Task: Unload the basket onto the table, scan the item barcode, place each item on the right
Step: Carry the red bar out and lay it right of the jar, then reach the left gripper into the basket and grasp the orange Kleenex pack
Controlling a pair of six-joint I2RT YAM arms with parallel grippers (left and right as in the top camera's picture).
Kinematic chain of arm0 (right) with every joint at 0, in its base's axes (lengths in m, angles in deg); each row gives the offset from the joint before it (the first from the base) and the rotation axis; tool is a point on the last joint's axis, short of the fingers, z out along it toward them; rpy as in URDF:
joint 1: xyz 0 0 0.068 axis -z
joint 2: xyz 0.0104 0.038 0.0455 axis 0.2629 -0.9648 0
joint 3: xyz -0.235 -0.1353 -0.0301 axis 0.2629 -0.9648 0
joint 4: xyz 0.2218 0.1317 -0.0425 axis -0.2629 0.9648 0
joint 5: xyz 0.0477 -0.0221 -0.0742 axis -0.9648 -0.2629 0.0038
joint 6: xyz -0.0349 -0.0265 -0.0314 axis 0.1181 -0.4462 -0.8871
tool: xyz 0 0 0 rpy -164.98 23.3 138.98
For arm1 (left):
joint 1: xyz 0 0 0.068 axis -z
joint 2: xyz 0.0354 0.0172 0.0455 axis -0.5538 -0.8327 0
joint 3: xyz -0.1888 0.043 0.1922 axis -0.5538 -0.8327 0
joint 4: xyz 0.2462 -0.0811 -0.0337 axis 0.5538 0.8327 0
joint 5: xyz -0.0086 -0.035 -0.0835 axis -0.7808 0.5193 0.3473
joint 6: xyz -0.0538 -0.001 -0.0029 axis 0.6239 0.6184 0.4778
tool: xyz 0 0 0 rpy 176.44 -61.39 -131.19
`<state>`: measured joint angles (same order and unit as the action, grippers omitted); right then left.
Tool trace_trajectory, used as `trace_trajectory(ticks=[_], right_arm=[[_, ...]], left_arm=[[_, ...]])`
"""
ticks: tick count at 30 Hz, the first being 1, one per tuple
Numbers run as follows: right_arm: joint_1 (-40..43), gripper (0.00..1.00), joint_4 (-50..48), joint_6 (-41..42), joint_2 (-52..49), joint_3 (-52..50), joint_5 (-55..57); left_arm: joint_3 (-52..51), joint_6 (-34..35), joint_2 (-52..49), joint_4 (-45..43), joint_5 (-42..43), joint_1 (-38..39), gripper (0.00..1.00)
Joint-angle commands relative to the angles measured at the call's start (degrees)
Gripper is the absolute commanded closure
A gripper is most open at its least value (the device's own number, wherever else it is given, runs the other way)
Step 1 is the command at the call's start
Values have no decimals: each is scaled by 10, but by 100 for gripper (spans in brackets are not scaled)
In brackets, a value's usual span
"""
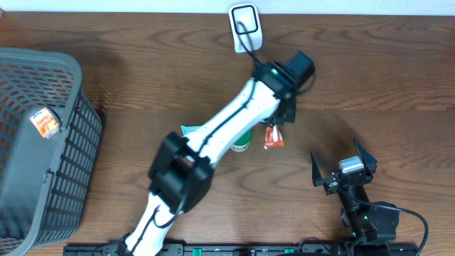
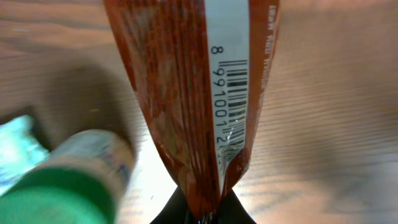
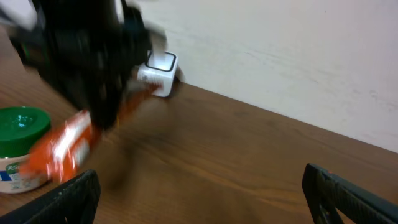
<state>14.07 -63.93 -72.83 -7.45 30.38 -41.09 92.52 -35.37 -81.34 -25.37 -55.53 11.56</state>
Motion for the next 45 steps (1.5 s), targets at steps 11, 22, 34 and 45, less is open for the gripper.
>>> trace_trajectory(ticks=[11,22,34,45], right_arm=[[3,1,2,7,0,-1,0],[3,1,2,7,0,-1,0],[3,1,2,7,0,-1,0],[3,1,2,7,0,-1,0]], left_arm=[[1,-39,-83,-17,-1,38,83],[88,-141,97,29,-86,-24,32],[108,-132,451,105,-95,-388,28],[52,-47,433,217,-74,-793,27]])
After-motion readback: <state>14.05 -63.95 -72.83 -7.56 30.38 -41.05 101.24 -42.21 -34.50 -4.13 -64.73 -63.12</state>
